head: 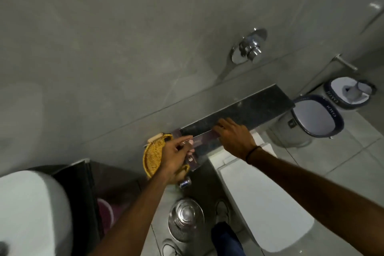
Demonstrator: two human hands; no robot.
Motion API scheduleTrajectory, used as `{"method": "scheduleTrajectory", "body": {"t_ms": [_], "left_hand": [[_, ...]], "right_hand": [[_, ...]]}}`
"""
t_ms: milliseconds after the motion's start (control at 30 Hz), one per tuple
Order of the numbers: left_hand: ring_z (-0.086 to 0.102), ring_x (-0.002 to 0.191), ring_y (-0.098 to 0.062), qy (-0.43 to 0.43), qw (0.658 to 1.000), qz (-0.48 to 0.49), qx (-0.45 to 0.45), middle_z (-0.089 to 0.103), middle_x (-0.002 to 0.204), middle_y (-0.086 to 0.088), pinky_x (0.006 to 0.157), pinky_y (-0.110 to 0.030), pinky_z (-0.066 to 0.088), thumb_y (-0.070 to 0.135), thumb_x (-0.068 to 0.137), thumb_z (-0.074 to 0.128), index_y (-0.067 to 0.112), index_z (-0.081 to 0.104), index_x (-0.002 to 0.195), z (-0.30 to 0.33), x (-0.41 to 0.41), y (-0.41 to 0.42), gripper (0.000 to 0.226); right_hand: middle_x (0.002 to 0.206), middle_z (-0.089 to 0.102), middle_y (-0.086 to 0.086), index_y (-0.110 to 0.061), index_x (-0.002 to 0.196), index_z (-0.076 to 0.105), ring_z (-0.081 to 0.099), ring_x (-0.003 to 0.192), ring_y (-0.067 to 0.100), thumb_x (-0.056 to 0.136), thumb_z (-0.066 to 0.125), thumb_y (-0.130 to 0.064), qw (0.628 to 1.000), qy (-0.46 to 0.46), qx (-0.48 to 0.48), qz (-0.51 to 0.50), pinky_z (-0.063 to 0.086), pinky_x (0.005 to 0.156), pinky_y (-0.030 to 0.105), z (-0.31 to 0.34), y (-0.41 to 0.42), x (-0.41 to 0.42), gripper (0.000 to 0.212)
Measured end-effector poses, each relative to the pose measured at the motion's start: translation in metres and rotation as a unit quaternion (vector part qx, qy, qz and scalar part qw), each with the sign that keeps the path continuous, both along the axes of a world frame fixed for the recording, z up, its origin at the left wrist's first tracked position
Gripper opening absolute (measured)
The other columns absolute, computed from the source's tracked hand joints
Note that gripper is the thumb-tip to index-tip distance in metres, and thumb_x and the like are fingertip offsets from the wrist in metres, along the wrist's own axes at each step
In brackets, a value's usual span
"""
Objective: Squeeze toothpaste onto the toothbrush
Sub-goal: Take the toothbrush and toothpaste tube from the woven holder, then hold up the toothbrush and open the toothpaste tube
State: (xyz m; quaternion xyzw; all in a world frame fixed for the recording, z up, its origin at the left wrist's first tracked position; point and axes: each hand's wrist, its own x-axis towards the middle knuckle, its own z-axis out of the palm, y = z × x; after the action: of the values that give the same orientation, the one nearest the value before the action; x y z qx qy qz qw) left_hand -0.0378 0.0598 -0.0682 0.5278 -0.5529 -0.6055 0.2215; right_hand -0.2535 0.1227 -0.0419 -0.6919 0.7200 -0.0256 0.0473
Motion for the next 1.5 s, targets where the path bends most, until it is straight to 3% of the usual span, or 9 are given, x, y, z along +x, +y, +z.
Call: {"method": "scheduleTrajectory", "body": {"t_ms": [167, 300, 433, 533, 733, 967, 1033, 1333, 1500], "left_hand": [[0.079, 0.075, -0.007, 0.063, 0.994, 0.086, 0.038, 0.081, 0.084, 0.01, 0.066, -0.017, 0.061, 0.009, 0.093, 0.07, 0.014, 0.074, 0.12, 0.059, 0.074, 0.015, 0.028], [0.079, 0.081, -0.012, 0.129, 0.987, 0.054, 0.079, 0.078, 0.1, -0.005, 0.073, -0.018, 0.063, 0.002, 0.097, 0.062, 0.001, 0.066, 0.131, 0.095, 0.117, 0.034, 0.034], [0.078, 0.09, -0.02, 0.201, 0.974, 0.046, 0.092, 0.081, 0.102, -0.008, 0.083, -0.021, 0.063, 0.0, 0.098, 0.06, 0.001, 0.068, 0.128, 0.121, 0.158, 0.047, 0.031], [0.078, 0.1, -0.02, 0.24, 0.964, 0.053, 0.097, 0.082, 0.106, -0.005, 0.084, -0.023, 0.064, 0.003, 0.096, 0.063, 0.013, 0.075, 0.115, 0.135, 0.185, 0.05, 0.025], [0.076, 0.102, -0.028, 0.294, 0.941, 0.123, 0.116, 0.077, 0.117, -0.016, 0.082, -0.03, 0.066, -0.001, 0.101, 0.05, 0.008, 0.067, 0.123, 0.149, 0.206, 0.046, 0.029], [0.074, 0.085, -0.028, 0.433, 0.799, 0.273, 0.315, 0.079, 0.091, -0.017, 0.087, -0.04, 0.058, 0.036, 0.104, 0.04, 0.005, 0.068, 0.115, 0.146, 0.19, 0.024, 0.043], [0.066, 0.1, -0.028, 0.435, 0.788, 0.296, 0.319, 0.07, 0.105, -0.019, 0.102, -0.037, 0.052, 0.034, 0.105, 0.04, 0.003, 0.063, 0.117, 0.139, 0.188, 0.02, 0.04], [0.049, 0.031, -0.007, 0.28, 0.847, 0.329, 0.311, 0.054, 0.041, -0.003, 0.031, -0.013, 0.038, 0.044, 0.104, 0.049, 0.005, 0.058, 0.084, 0.114, 0.2, 0.03, 0.044], [0.065, 0.119, -0.033, 0.109, 0.863, 0.439, 0.226, 0.065, 0.128, -0.027, 0.105, -0.038, 0.053, 0.039, 0.105, 0.048, -0.006, 0.057, 0.133, 0.09, 0.218, 0.028, 0.054]], "right_hand": [[0.12, 0.064, 0.007, -0.009, 0.124, 0.061, 0.06, 0.109, 0.022, 0.082, 0.081, -0.034, 0.936, -0.281, -0.06, -0.205, 0.051, 0.096, 0.037, 0.049, 0.012, 0.083, 0.052], [0.101, 0.073, 0.012, 0.003, 0.126, 0.064, 0.07, 0.083, 0.022, 0.089, 0.075, -0.035, 0.66, -0.668, 0.059, -0.339, 0.059, 0.083, 0.038, 0.072, 0.013, 0.152, 0.054], [0.098, 0.076, 0.014, 0.003, 0.125, 0.064, 0.075, 0.079, 0.022, 0.094, 0.071, -0.025, 0.567, -0.763, 0.047, -0.309, 0.063, 0.074, 0.035, 0.09, 0.009, 0.196, 0.042], [0.119, 0.073, 0.026, 0.006, 0.126, 0.061, 0.072, 0.109, 0.041, 0.094, 0.07, -0.026, 0.583, -0.759, 0.032, -0.288, 0.056, 0.1, 0.053, 0.104, 0.003, 0.218, 0.046], [0.108, 0.079, 0.019, -0.005, 0.121, 0.063, 0.08, 0.092, 0.03, 0.091, 0.074, -0.025, 0.616, -0.737, -0.009, -0.278, 0.067, 0.074, 0.034, 0.149, -0.013, 0.249, 0.038], [0.088, 0.075, -0.012, -0.026, 0.106, 0.062, 0.073, 0.074, -0.01, 0.084, 0.079, -0.04, 0.861, -0.468, -0.185, -0.067, 0.056, 0.056, 0.007, 0.178, -0.005, 0.294, 0.031], [0.091, 0.072, -0.016, -0.025, 0.108, 0.06, 0.069, 0.074, -0.018, 0.085, 0.079, -0.036, 0.864, -0.463, -0.187, -0.068, 0.053, 0.058, 0.002, 0.177, -0.002, 0.297, 0.032], [0.106, 0.074, -0.001, -0.016, 0.122, 0.062, 0.069, 0.076, -0.006, 0.089, 0.075, -0.034, 0.813, -0.499, -0.263, -0.14, 0.061, 0.071, 0.019, 0.188, -0.016, 0.267, 0.04], [0.113, 0.073, 0.01, -0.007, 0.122, 0.063, 0.072, 0.107, 0.031, 0.095, 0.067, -0.034, 0.857, -0.41, -0.198, -0.241, 0.061, 0.092, 0.049, 0.171, -0.028, 0.214, 0.039]]}}
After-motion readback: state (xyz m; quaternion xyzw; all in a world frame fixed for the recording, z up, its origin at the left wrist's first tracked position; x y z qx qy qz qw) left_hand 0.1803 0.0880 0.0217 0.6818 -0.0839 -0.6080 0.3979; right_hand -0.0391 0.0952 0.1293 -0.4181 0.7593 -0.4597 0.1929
